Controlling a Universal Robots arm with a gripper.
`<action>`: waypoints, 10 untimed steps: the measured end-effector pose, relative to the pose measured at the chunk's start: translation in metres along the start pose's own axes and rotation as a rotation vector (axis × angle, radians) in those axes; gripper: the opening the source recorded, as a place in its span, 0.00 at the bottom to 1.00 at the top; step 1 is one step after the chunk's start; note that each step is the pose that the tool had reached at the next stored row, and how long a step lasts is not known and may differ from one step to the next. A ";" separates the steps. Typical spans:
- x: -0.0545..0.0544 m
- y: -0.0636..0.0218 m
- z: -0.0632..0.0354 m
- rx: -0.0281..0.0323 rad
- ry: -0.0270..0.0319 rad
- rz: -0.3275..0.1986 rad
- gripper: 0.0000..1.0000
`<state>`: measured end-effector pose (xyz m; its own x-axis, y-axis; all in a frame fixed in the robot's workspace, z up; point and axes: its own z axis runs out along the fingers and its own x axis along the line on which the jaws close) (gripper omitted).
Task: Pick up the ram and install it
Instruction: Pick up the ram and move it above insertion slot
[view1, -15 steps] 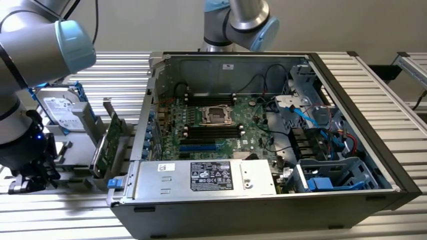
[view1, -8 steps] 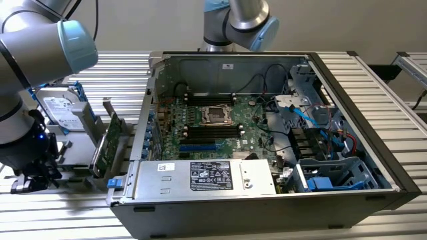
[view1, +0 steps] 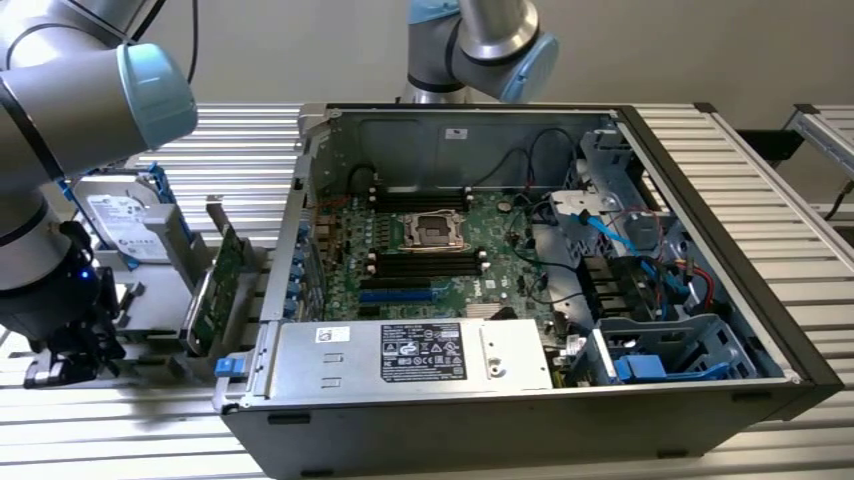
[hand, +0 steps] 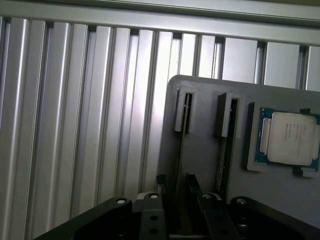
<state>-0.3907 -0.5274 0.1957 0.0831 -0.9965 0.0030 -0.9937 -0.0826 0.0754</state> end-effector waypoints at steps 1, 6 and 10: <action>0.000 0.0000 0.0000 0.0000 0.0000 0.000 0.30; 0.000 0.0000 0.0000 0.0000 0.0000 0.000 0.15; 0.000 0.0000 0.0000 0.0000 0.0000 0.000 0.14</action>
<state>-0.3907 -0.5274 0.1956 0.0830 -0.9965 0.0030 -0.9937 -0.0825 0.0754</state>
